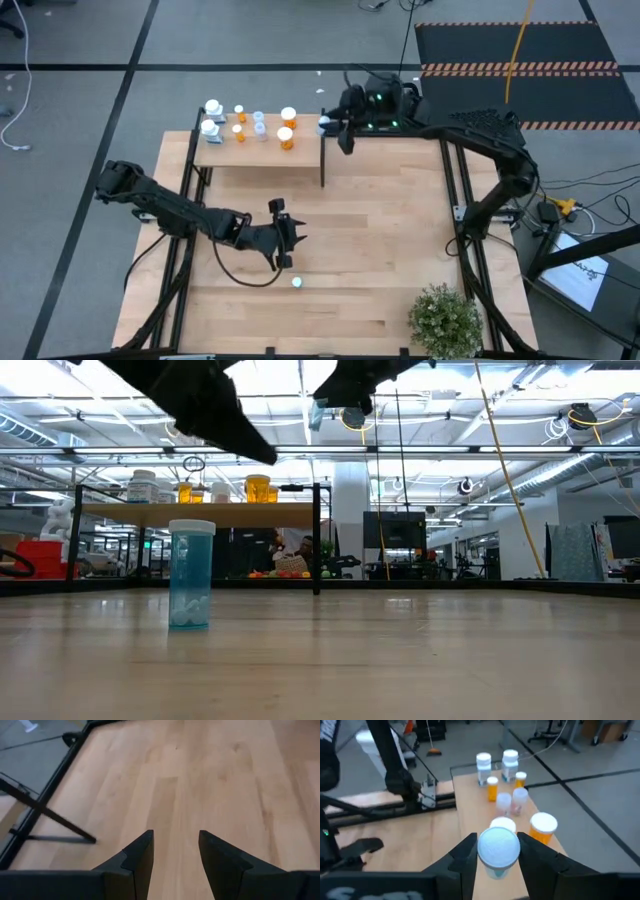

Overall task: Pick and place medicine bottles onto shelf by color
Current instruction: Put the right blue pill bottle on the shelf

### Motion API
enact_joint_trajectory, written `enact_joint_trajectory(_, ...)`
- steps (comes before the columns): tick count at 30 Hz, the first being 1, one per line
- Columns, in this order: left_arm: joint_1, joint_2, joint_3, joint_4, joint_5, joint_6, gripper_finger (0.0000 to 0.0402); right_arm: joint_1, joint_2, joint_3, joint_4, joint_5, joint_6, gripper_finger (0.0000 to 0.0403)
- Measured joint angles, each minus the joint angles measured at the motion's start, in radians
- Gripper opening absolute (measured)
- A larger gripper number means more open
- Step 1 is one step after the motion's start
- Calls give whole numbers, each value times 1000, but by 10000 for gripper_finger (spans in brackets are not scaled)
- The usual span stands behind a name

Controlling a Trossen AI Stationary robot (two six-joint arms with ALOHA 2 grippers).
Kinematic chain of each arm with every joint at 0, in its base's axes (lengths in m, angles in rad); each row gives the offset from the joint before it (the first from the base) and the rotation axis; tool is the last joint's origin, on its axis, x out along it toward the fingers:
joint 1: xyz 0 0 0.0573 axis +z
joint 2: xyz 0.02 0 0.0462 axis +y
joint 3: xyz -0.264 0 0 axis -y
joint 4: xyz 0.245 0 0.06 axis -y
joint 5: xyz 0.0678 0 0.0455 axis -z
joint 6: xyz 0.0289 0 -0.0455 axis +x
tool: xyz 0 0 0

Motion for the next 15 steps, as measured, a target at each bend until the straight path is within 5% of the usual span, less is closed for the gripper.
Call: enact_joint_trajectory(15,87,-2,2,-2,74,25,159,-92,249,306,-99,-80,-94,123)
